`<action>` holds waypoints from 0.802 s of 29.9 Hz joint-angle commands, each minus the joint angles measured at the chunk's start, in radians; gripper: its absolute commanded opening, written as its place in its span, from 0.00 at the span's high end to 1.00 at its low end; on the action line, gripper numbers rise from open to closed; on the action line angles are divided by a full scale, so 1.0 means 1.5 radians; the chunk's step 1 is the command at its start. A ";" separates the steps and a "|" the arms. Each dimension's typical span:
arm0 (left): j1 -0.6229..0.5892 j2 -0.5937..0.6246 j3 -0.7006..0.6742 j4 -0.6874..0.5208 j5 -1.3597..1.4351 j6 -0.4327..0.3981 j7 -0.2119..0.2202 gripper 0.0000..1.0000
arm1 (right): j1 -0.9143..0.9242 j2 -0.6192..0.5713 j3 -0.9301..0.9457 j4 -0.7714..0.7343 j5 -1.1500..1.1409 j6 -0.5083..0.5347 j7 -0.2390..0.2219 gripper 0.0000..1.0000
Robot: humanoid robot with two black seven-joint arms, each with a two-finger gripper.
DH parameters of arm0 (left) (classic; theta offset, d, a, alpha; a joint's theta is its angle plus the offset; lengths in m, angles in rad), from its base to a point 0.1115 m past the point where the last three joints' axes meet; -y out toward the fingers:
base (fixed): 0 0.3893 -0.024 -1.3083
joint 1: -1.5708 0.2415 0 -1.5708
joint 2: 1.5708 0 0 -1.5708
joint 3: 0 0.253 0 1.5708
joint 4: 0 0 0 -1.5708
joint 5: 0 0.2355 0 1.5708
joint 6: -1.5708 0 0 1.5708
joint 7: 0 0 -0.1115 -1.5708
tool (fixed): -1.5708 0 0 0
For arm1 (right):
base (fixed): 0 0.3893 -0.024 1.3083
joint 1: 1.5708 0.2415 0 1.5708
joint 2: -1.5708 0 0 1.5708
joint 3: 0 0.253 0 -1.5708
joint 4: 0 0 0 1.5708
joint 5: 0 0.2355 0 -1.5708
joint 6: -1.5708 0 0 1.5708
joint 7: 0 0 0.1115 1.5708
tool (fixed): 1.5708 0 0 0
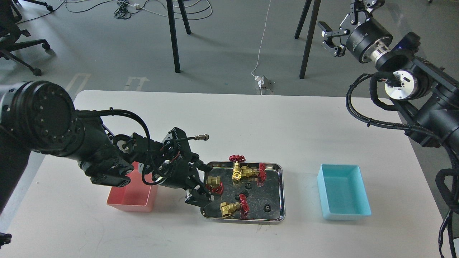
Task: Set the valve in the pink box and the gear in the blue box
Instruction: 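Lower the left gripper onto a brass valve in the tray and grasp it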
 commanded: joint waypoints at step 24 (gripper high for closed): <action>0.061 -0.004 -0.002 0.078 0.005 0.000 0.000 0.69 | -0.022 -0.005 0.001 0.009 0.002 0.000 0.003 0.00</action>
